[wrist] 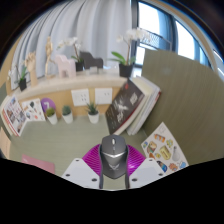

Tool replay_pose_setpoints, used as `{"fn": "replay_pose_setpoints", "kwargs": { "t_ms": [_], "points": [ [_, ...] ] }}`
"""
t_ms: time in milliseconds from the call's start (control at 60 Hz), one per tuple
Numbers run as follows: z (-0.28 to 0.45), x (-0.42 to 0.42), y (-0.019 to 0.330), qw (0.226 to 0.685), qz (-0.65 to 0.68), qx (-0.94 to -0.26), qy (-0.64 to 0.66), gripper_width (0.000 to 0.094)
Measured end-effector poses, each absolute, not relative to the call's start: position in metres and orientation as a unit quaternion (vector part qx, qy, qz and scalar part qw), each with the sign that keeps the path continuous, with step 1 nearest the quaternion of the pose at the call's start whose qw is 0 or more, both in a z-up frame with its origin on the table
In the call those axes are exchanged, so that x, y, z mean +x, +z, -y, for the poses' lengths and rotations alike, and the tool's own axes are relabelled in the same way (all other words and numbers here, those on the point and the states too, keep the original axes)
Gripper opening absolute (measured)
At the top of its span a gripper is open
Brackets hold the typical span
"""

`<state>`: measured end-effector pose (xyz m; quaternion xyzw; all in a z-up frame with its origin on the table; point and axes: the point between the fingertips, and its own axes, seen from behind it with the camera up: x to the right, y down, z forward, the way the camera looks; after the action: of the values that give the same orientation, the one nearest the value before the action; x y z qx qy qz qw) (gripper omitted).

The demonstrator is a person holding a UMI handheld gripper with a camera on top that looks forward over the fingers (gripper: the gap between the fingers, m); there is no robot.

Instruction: Arrange mouse

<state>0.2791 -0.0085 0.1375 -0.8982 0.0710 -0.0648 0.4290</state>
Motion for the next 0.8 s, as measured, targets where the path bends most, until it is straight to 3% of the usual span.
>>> {"fn": "replay_pose_setpoints", "kwargs": {
  "t_ms": [167,233,317,417,550,683,800],
  "points": [
    [0.012,0.172,0.285,0.525,-0.065,-0.847,-0.049,0.0292],
    [0.016,0.118,0.317,0.549,-0.054,-0.833,-0.028,0.0291],
    [0.016,0.055,0.326,0.558,-0.031,-0.829,-0.021,0.0291],
    [0.017,-0.015,0.283,0.527,-0.018,-0.850,0.013,0.0289],
    [0.023,-0.074,0.180,0.473,-0.004,-0.881,0.028,0.0290],
    [0.049,-0.095,0.071,0.395,0.000,-0.919,0.017,0.0290],
    [0.077,-0.102,0.013,0.346,-0.001,-0.938,0.019,0.0291]
  ]
}}
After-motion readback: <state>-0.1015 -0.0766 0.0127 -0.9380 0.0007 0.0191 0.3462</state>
